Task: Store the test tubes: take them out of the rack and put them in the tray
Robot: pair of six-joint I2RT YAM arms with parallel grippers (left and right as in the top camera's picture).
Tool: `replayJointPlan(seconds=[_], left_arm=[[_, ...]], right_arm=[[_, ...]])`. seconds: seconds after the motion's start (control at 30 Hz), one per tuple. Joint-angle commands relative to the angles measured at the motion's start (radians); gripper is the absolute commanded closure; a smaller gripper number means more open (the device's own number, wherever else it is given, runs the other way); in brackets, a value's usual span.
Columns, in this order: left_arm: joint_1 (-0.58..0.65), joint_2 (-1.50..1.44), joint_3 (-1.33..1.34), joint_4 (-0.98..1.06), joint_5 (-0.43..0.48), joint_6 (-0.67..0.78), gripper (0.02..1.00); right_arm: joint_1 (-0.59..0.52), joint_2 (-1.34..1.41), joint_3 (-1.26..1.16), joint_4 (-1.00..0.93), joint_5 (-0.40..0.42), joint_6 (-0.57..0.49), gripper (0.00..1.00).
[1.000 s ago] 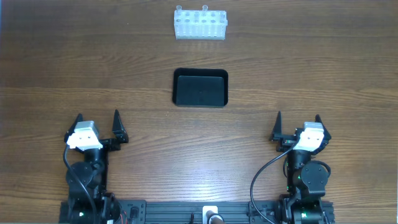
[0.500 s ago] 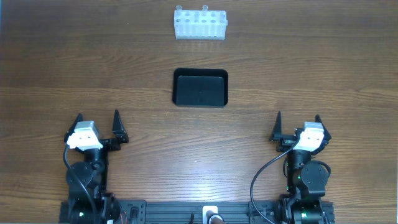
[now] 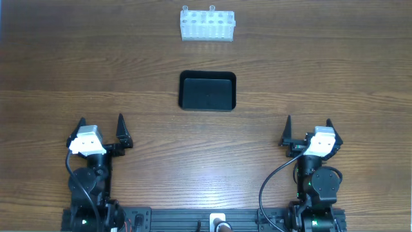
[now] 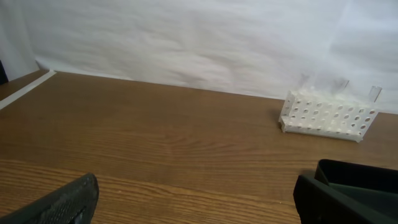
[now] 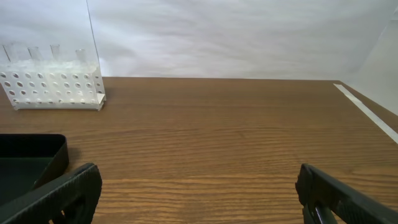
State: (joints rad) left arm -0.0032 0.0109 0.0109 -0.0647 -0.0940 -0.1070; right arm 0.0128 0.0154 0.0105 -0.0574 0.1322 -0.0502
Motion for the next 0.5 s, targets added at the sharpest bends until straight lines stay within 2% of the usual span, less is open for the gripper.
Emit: replayJointPlan(seconds=[0.03, 0.3, 0.37, 0.5], left_arm=[[0.001, 0.008, -0.005, 0.099, 0.036, 0.014, 0.020], [0.002, 0.429, 0.014, 0.705, 0.200, 0.014, 0.018], [0.002, 0.571, 0.061, 0.776, 0.217, 0.014, 0.020], [-0.019, 0.847, 0.237, 0.762, 0.224, 0.014, 0.020]], right_arm=[[0.001, -0.011, -0.005, -0.003, -0.011, 0.000, 0.007], [0.001, -0.011, -0.005, -0.003, -0.011, 0.000, 0.009], [0.001, -0.011, -0.005, -0.003, -0.011, 0.000, 0.007], [0.001, -0.011, -0.005, -0.003, -0.011, 0.000, 0.009]])
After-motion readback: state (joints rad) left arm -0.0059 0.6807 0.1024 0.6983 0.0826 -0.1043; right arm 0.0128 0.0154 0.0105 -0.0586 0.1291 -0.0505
